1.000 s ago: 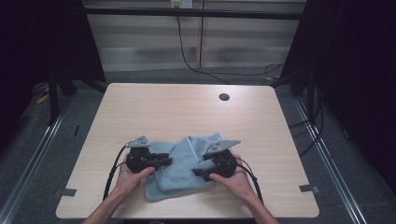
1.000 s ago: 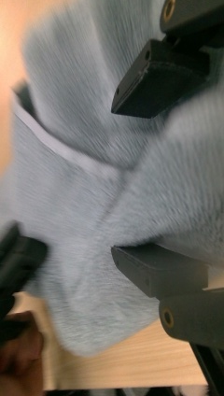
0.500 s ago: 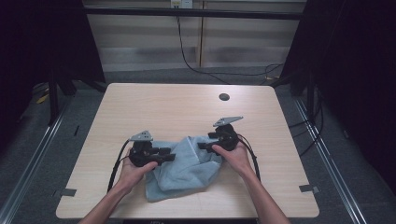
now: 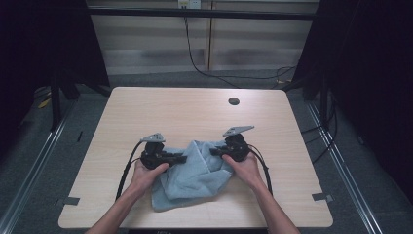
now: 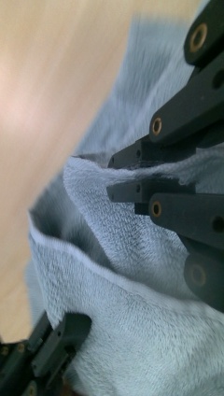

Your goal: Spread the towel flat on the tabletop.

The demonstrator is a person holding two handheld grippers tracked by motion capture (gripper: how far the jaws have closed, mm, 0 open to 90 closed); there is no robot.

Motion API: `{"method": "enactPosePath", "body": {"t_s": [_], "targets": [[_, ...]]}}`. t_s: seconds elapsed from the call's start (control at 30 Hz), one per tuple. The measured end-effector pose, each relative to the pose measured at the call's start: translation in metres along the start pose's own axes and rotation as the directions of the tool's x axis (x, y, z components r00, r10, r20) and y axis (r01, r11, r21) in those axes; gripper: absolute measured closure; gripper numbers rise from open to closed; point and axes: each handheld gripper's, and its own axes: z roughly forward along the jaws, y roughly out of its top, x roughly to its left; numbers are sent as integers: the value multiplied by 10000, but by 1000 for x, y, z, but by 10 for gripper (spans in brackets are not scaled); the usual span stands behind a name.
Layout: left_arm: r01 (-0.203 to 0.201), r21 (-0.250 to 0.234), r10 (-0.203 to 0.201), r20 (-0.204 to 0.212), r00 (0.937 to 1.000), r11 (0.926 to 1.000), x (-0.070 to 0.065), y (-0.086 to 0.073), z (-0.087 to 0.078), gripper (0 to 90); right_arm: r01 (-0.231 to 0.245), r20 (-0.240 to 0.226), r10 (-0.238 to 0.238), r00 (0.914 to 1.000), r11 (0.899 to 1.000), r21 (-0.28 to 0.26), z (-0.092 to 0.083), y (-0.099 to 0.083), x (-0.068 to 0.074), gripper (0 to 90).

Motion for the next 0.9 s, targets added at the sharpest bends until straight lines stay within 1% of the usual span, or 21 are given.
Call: {"method": "enactPosePath", "body": {"t_s": [0.03,0.07,0.1,0.13,0.17,0.2,0.23,0.27,0.33,0.43,0.47,0.53,0.6,0.63,0.67,0.73,0.77,0.8,0.83,0.87,0.9], "targets": [[0,0,0,0,10000,10000,0,0,0,820,-66,190,70,9998,9998,-173,-6,4,-1,862],[33,-253,-34,-52,10000,9997,0,3,-4,820,-66,190,70,9998,9998,-173,-6,4,-1,862],[154,-842,-160,-61,9999,9963,2,11,-14,820,-102,551,130,9984,9987,-498,-19,14,-6,862],[154,-842,-160,-61,9999,9963,2,11,-14,821,-102,551,130,9984,9987,-498,-19,14,-6,862],[-57,-1217,15,-347,9994,9925,0,22,-25,822,-123,908,222,9956,9941,-1080,-36,25,-12,865],[-57,-1217,15,-347,9994,9925,0,22,-25,822,-181,945,316,9950,9900,-1400,-45,30,-14,867],[-253,-1563,169,-553,9983,9874,-1,35,-37,823,-103,1143,290,9930,9869,-1612,-54,36,-16,872],[-310,-1739,198,-661,9976,9843,-2,43,-45,824,18,1429,243,9894,9838,-1795,-63,41,-17,881],[-545,-2120,357,-914,9952,9758,-4,56,-61,824,80,1890,372,9813,9724,-2331,-81,51,-19,881],[-859,-2524,558,-1240,9907,9638,-6,73,-86,826,123,2385,527,9697,9647,-2631,-105,63,-25,883],[-1028,-2650,670,-1407,9878,9588,-6,78,-94,828,253,2700,488,9616,9641,-2645,-112,67,-27,883],[-1132,-2997,671,-1599,9848,9473,-7,89,-109,831,263,2945,649,9534,9549,-2956,-129,74,-31,884],[-1207,-3320,645,-1755,9824,9355,-9,101,-120,834,460,3294,641,9420,9477,-3160,-145,84,-33,884],[-1295,-3491,701,-1779,9816,9281,-11,108,-125,835,527,3324,650,9409,9413,-3334,-152,91,-34,883],[-1376,-3732,731,-1819,9806,9175,-15,115,-129,837,642,3376,621,9392,9343,-3506,-159,98,-32,884],[-1618,-4117,854,-1978,9765,8969,-23,129,-138,846,1068,3710,410,9277,9233,-3690,-170,115,-24,884],[-1689,-4329,874,-2017,9755,8855,-27,133,-143,846,1227,3765,369,9257,9122,-3910,-176,123,-20,883],[-1689,-4329,874,-2017,9755,8855,-27,133,-143,846,1300,3726,390,9272,8992,-4178,-182,129,-17,884],[-1738,-4526,906,-1997,9757,8746,-31,136,-148,846,1300,3726,390,9272,8992,-4178,-182,129,-17,884],[-1796,-4701,968,-1949,9760,8642,-34,137,-151,846,1381,3731,424,9268,8856,-4434,-188,134,-13,884],[-2290,-4466,1364,-2298,9636,8649,-43,131,-155,846,1418,3558,406,9337,8705,-4713,-194,136,-6,883]]}}
